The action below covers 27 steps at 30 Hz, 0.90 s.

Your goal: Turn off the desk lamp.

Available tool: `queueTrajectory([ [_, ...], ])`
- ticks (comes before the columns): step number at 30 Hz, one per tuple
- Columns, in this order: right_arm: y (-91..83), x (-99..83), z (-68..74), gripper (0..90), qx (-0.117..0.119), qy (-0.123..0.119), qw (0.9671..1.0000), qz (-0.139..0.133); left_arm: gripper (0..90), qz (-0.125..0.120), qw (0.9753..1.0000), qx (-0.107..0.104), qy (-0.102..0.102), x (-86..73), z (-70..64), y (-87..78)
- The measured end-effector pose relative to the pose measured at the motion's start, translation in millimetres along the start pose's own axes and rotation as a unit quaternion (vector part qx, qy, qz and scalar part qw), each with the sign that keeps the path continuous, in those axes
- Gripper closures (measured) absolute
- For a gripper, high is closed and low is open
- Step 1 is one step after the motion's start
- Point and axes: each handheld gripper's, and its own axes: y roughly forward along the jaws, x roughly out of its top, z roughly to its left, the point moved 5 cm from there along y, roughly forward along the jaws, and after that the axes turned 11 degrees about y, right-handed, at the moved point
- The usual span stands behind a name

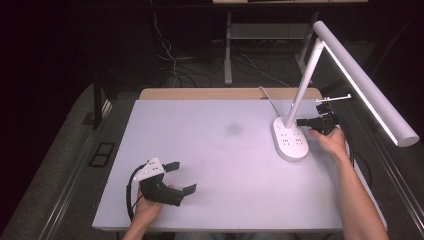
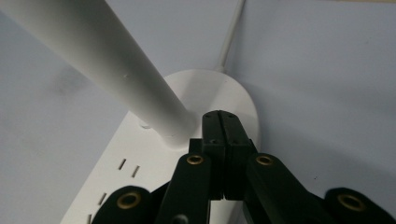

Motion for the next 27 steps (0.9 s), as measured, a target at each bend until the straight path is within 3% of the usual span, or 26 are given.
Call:
queueTrajectory([
  [14, 8.0, -0.9, -0.6, 89.9, 0.011, 0.011, 0.9999, -0.002, 0.0, 0.001, 1.0, 0.001, 0.0, -0.2, 0.1, -0.2],
  [27, 9.8, -2.7, 4.5, 90.0, -0.009, 0.002, 1.0, -0.001, 0.0, 0.002, 1.0, 0.003, 0.001, -0.4, -0.6, -1.1],
])
